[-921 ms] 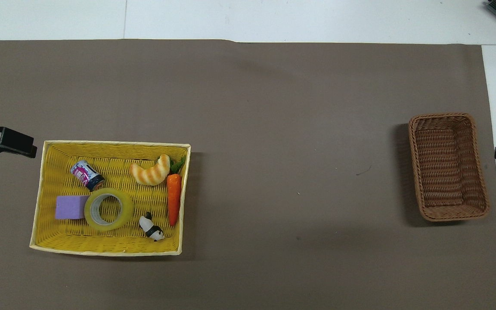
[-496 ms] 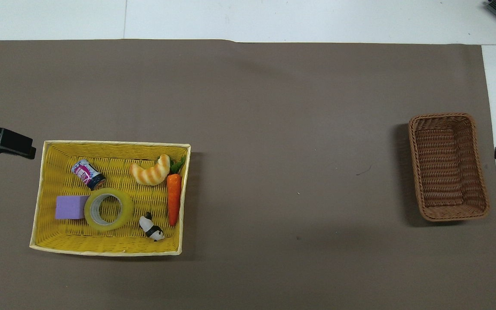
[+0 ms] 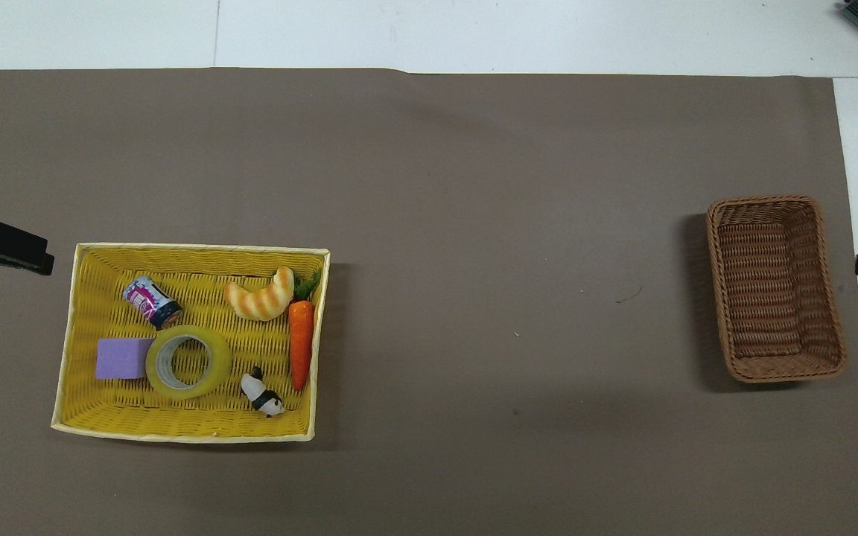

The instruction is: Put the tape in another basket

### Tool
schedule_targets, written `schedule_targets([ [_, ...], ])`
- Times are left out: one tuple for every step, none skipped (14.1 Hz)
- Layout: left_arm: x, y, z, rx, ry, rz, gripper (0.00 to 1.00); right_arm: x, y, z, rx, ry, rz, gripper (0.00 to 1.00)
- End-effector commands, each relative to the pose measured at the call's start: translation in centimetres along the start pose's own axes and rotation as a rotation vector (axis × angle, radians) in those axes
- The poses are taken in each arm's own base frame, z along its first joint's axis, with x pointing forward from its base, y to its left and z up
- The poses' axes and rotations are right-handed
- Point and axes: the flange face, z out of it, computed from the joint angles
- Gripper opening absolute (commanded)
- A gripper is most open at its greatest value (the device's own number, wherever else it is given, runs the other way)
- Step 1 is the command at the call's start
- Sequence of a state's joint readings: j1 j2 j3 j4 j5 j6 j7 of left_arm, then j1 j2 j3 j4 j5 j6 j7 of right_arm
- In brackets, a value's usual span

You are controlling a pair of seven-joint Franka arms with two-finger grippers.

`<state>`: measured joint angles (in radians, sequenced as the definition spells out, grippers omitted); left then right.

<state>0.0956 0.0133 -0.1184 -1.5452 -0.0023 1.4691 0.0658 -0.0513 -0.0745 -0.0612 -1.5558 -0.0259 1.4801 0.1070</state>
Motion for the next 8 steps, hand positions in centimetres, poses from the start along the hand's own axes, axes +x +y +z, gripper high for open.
schedule_targets([
  [-0.7,-0.3,-0.3,0.017,-0.013,-0.012,1.0,-0.9,0.4,0.0,0.027,-0.012,-0.014,1.0],
  [-0.9,-0.3,-0.4,0.017,-0.016,-0.011,1.0,-0.9,0.4,0.0,0.027,-0.012,-0.014,1.0],
  [-0.9,-1.0,-0.8,0.018,-0.003,-0.023,1.0,-0.9,0.4,0.0,0.028,-0.011,-0.014,1.0],
  [-1.1,-1.6,-1.0,0.018,0.002,-0.035,1.0,-0.9,0.4,0.0,0.028,-0.011,-0.014,1.0],
  [-1.5,-1.8,-1.5,0.019,0.013,-0.04,1.0,-0.8,0.4,-0.1,0.028,-0.009,-0.014,1.0],
  [-1.5,-1.9,-1.5,0.021,0.013,-0.042,1.0,-0.9,0.4,0.0,0.027,-0.012,-0.014,1.0],
  [-1.5,-2.0,-1.5,0.022,0.012,-0.044,1.0,-0.9,0.4,0.0,0.028,-0.011,-0.014,1.0],
  [-1.5,-1.9,-1.5,0.022,0.011,-0.042,1.0,-0.9,0.4,0.0,0.028,-0.011,-0.014,1.0],
])
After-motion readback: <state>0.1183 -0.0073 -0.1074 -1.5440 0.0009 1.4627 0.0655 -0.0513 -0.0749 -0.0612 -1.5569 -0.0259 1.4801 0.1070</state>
